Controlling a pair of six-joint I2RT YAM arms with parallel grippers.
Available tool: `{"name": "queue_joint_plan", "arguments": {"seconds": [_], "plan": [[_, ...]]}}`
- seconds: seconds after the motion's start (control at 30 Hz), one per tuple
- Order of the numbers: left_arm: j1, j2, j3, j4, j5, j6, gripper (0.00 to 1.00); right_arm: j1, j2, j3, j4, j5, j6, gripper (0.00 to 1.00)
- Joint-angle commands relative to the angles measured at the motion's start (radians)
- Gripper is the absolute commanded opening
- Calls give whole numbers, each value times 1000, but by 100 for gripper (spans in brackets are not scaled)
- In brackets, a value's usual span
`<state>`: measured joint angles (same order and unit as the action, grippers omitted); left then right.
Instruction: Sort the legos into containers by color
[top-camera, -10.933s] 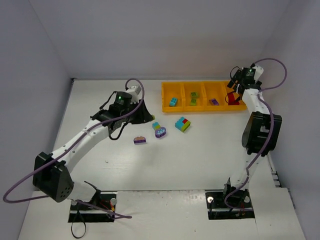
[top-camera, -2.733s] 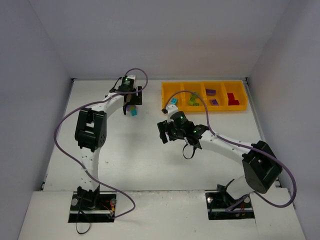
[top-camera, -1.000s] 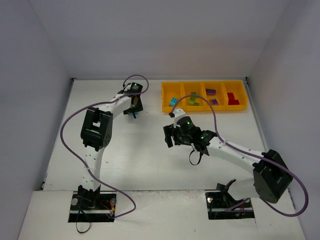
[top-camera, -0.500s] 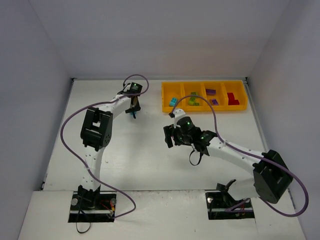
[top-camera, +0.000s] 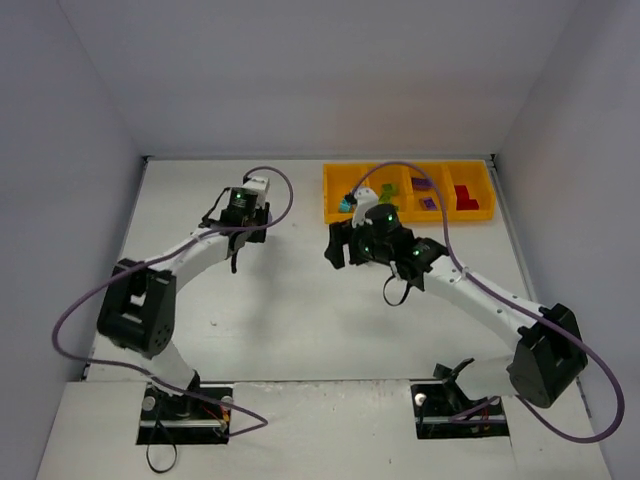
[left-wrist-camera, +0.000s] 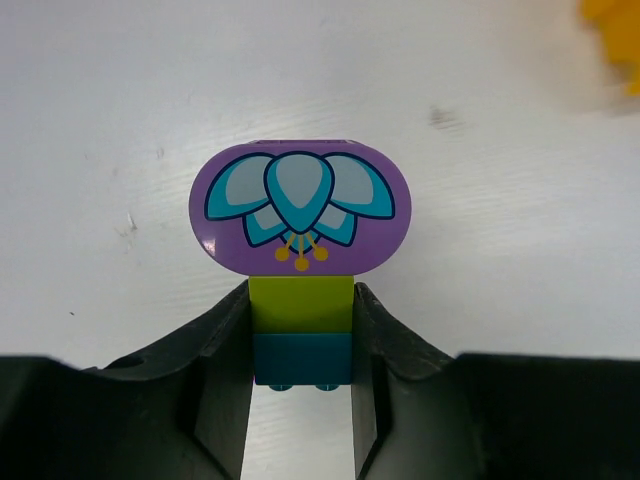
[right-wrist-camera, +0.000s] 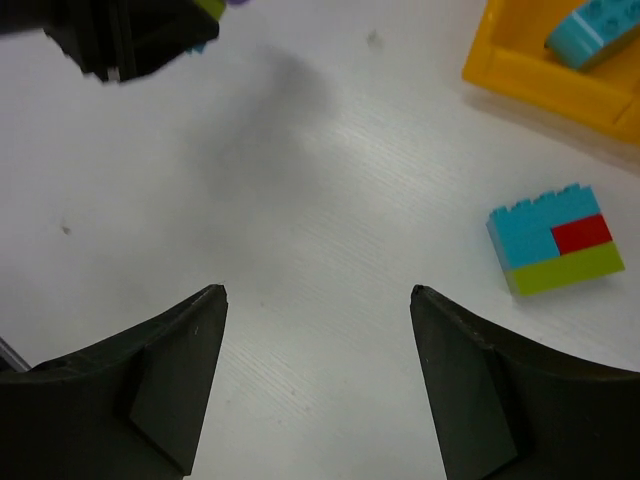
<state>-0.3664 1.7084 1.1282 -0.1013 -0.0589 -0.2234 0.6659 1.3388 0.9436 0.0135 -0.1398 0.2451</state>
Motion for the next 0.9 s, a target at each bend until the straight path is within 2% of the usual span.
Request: {"name": "queue_joint_plan", "arguments": {"seconds": [0.0, 0.13, 0.33, 0.53, 0.87], "plan": [[-45, -235, -105, 288, 142, 235, 4, -20, -23, 139, 13, -122, 31, 71], [-80, -429, -220, 339, 221, 375, 4, -51, 35, 251, -9, -243, 88, 71], [-94, -571, -254, 239, 422, 444, 4, -57, 100, 383, -9, -354, 140, 71], [-108, -657, -288, 241, 511, 456, 4, -57, 144, 449, -9, -448, 171, 71], [-135, -708, -286, 230, 573, 481, 4, -51, 186, 492, -9, -484, 183, 71]]}}
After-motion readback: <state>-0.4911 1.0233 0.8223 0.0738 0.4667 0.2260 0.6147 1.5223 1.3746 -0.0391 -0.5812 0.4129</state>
